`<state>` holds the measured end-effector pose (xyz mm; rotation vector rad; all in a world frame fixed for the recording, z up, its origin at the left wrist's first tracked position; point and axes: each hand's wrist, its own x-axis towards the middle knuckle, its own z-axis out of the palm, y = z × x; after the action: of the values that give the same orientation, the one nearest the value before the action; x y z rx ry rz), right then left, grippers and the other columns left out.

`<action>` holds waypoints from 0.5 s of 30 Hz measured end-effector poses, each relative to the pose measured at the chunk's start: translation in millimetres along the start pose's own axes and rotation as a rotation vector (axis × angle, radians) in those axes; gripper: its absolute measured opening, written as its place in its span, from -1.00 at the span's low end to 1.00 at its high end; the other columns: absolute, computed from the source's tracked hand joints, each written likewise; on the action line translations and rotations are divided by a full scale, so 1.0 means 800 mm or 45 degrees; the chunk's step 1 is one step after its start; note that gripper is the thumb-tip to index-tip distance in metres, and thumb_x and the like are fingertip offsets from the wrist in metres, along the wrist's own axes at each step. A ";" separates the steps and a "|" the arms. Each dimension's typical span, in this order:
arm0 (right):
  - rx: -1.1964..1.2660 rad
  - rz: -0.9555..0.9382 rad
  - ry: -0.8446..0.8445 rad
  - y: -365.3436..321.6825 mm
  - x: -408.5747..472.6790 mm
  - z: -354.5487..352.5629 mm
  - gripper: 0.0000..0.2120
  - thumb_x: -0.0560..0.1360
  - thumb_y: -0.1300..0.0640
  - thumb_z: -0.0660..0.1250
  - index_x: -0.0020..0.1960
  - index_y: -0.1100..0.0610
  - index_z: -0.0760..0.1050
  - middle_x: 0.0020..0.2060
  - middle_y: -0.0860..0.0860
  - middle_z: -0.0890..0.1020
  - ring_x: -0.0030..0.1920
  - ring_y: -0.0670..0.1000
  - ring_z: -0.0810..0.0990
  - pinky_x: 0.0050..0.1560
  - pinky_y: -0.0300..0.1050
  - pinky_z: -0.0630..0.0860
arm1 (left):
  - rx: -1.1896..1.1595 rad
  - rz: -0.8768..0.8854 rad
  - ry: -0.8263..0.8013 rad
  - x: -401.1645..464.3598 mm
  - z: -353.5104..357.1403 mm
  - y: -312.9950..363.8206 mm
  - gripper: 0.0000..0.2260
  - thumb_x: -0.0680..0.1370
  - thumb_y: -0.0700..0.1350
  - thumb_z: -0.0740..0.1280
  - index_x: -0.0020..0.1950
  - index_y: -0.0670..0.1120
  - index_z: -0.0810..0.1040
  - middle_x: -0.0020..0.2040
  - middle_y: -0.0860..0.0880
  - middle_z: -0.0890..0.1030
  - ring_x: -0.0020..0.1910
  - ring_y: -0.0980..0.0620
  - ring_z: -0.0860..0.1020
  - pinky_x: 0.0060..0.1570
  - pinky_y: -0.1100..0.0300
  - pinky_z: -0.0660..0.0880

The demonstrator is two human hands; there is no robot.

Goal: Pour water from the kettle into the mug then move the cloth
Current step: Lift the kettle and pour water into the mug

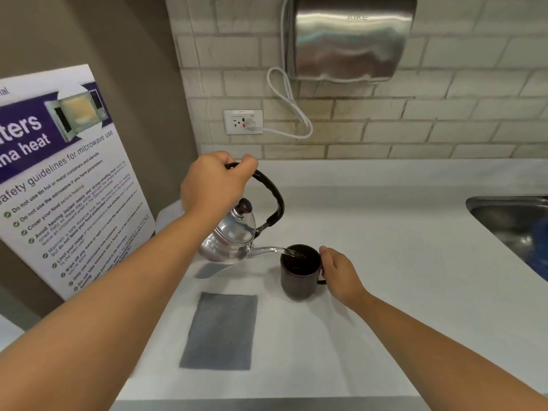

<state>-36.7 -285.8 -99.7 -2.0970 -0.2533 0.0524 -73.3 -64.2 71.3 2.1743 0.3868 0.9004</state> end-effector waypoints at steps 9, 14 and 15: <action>0.003 -0.014 -0.020 -0.001 0.000 -0.001 -0.60 0.64 0.01 -0.01 -0.34 0.13 0.22 -0.41 0.03 0.36 -0.35 -0.01 0.33 -0.28 -0.12 0.30 | 0.129 0.062 -0.038 0.005 0.001 0.023 -0.62 0.34 0.19 0.25 -0.46 -0.10 0.41 -0.57 0.04 0.37 -0.55 0.03 0.34 -0.47 0.22 0.29; 0.024 -0.023 -0.015 0.001 -0.002 -0.001 -0.59 0.64 0.01 0.00 -0.33 0.15 0.24 -0.40 0.05 0.37 -0.34 0.01 0.34 -0.26 -0.09 0.32 | 0.183 0.108 -0.043 0.007 0.001 0.029 -0.61 0.34 0.18 0.25 -0.48 -0.10 0.35 -0.59 0.05 0.31 -0.57 0.03 0.30 -0.49 0.22 0.28; 0.034 -0.028 -0.015 0.001 -0.002 -0.002 -0.59 0.64 0.00 0.00 -0.33 0.15 0.25 -0.40 0.06 0.37 -0.34 0.01 0.35 -0.26 -0.09 0.32 | 0.195 0.116 -0.045 0.008 0.001 0.030 -0.61 0.35 0.18 0.26 -0.46 -0.11 0.39 -0.58 0.05 0.32 -0.57 0.03 0.30 -0.48 0.21 0.30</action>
<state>-38.1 -287.6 -99.9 -2.0679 -0.2813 0.0548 -68.4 -77.8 91.4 2.3609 0.3521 0.9063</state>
